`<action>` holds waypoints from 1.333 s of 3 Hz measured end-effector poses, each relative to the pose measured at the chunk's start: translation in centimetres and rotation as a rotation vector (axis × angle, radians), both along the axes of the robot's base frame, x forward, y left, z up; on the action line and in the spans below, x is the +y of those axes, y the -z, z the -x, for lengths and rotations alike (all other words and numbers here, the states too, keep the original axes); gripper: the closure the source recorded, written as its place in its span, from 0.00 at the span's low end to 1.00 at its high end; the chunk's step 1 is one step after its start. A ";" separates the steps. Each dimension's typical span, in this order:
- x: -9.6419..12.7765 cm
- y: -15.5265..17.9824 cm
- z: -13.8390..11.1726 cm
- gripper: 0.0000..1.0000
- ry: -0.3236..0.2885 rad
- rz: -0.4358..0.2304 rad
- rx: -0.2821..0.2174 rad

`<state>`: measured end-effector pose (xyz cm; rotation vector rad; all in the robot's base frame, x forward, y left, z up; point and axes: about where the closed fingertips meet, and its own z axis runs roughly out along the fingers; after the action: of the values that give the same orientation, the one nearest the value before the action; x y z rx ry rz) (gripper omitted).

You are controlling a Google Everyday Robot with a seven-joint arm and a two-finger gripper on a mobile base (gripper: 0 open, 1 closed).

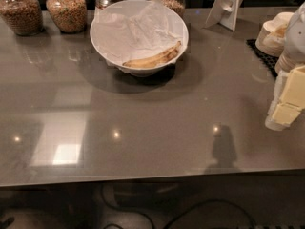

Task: Pick banana from white bowl

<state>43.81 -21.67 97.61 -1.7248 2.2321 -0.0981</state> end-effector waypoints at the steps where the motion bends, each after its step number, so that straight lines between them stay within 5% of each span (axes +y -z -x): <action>1: 0.0 0.0 0.0 0.00 0.000 0.000 0.000; 2: 2.0 -0.5 -0.4 0.00 -0.030 -0.046 -0.066; 4: 9.4 -3.3 -4.2 0.00 -0.123 -0.258 -0.284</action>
Offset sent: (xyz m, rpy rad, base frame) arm 0.0113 0.0602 0.0129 0.1393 -0.1835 0.0896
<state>48.06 -12.22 100.95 -1.5934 1.8442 -0.0236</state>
